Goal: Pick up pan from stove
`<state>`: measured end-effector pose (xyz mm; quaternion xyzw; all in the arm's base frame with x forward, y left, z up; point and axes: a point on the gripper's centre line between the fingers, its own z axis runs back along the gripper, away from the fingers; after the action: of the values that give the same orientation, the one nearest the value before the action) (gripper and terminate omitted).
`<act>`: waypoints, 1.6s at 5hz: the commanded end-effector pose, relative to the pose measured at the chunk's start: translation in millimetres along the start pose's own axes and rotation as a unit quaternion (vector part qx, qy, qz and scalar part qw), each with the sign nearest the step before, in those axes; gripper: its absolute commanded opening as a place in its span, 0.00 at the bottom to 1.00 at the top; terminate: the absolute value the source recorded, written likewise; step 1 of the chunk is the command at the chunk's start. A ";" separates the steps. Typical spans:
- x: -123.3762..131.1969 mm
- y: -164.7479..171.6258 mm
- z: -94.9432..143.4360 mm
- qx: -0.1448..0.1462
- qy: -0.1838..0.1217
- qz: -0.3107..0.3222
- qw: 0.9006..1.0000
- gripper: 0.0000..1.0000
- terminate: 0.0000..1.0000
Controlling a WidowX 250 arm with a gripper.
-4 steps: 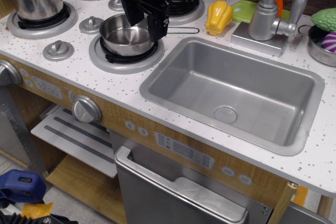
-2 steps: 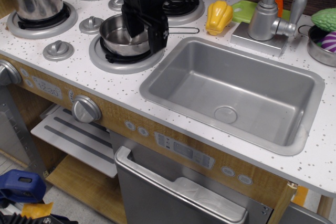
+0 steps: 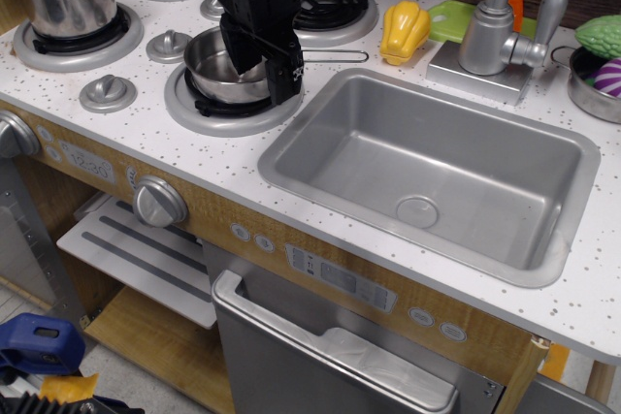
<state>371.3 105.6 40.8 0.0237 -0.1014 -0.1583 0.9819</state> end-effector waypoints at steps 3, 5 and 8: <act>2.1 12.3 -3.8 0.003 -0.015 0.004 1.000 0.00 0.00; 8.8 19.4 12.7 0.031 -0.009 -0.013 0.999 1.00 0.00; 34.6 21.8 77.8 0.096 0.005 -0.038 0.995 0.00 0.00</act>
<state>391.6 107.4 103.5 0.1133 -0.0851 -0.1899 0.9715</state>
